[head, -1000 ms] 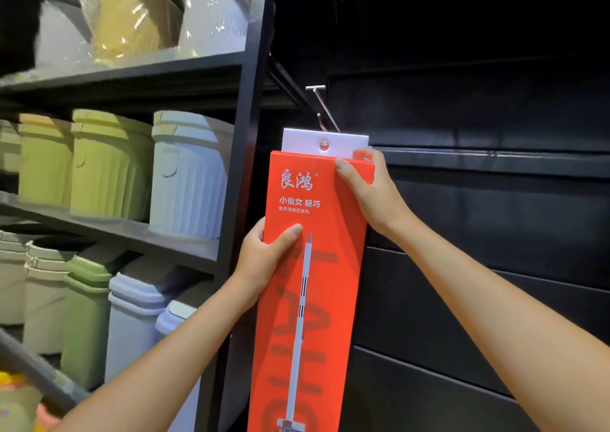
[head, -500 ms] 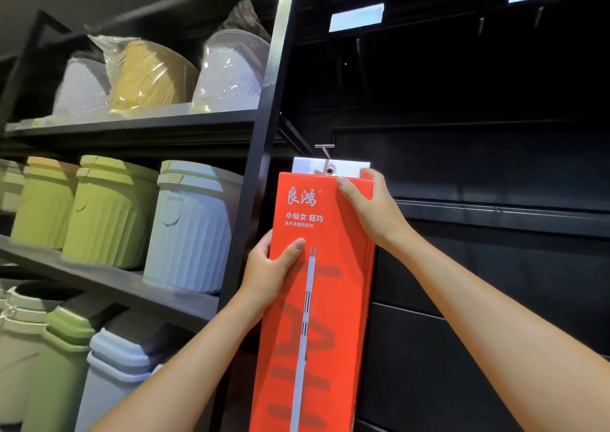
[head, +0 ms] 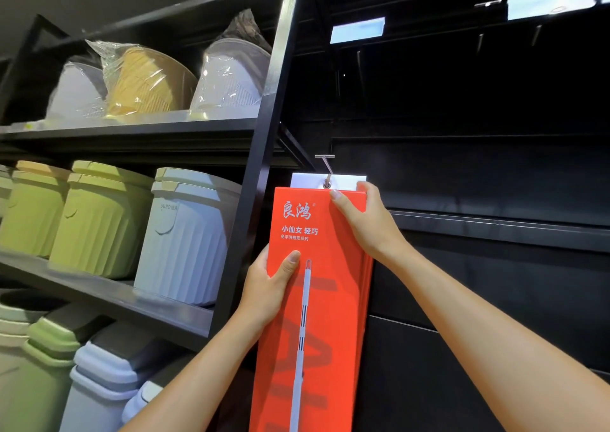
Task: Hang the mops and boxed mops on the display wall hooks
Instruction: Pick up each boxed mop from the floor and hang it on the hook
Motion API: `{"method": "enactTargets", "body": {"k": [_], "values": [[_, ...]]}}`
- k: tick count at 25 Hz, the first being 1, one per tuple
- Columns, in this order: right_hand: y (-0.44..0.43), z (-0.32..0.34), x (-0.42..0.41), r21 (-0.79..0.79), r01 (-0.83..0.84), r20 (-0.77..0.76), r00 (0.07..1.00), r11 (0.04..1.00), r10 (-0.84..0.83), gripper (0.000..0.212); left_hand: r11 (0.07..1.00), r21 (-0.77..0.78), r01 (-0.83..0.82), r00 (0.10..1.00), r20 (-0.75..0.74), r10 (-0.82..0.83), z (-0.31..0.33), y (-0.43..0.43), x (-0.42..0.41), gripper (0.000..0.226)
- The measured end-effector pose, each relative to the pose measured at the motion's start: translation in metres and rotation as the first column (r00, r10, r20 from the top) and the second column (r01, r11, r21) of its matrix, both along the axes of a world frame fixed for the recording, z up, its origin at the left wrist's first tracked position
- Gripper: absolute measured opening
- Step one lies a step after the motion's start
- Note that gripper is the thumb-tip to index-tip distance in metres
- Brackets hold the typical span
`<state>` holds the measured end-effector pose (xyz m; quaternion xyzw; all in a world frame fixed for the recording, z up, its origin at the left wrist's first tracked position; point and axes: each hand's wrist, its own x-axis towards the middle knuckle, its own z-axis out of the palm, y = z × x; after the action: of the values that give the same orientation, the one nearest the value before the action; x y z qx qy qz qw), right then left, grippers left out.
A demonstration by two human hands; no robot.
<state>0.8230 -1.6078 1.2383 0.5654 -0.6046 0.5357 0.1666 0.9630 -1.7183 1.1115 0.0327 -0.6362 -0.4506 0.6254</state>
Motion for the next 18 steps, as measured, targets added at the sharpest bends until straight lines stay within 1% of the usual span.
{"method": "enactTargets", "body": {"k": [3,7,11,15,16,18], "values": [[-0.003,-0.004,-0.003,0.018,0.028,0.018,0.999,0.999,-0.029,0.11,1.0,0.012,0.01,1.0,0.001,-0.01,-0.003,-0.002,-0.004,0.032],[-0.007,-0.005,-0.002,0.024,0.073,0.022,0.997,0.997,-0.074,0.111,1.0,0.023,0.019,1.0,-0.006,-0.019,-0.003,-0.007,-0.008,0.028],[-0.007,-0.005,0.003,0.054,0.141,-0.008,0.99,0.989,-0.14,0.111,0.999,0.047,0.026,1.0,0.004,-0.026,-0.008,-0.013,-0.011,0.033],[0.002,-0.004,0.009,0.122,0.298,-0.123,0.951,0.947,-0.283,0.096,0.999,0.045,0.023,1.0,0.007,-0.023,-0.011,-0.014,-0.012,0.034],[0.005,-0.003,0.01,0.121,0.356,-0.162,0.928,0.927,-0.335,0.093,0.999,0.043,0.021,1.0,0.005,-0.021,-0.011,-0.015,-0.012,0.034],[0.009,-0.004,0.012,0.066,0.456,-0.23,0.873,0.888,-0.431,0.086,0.999,0.035,0.022,1.0,0.007,-0.022,-0.012,-0.016,-0.011,0.033]]}}
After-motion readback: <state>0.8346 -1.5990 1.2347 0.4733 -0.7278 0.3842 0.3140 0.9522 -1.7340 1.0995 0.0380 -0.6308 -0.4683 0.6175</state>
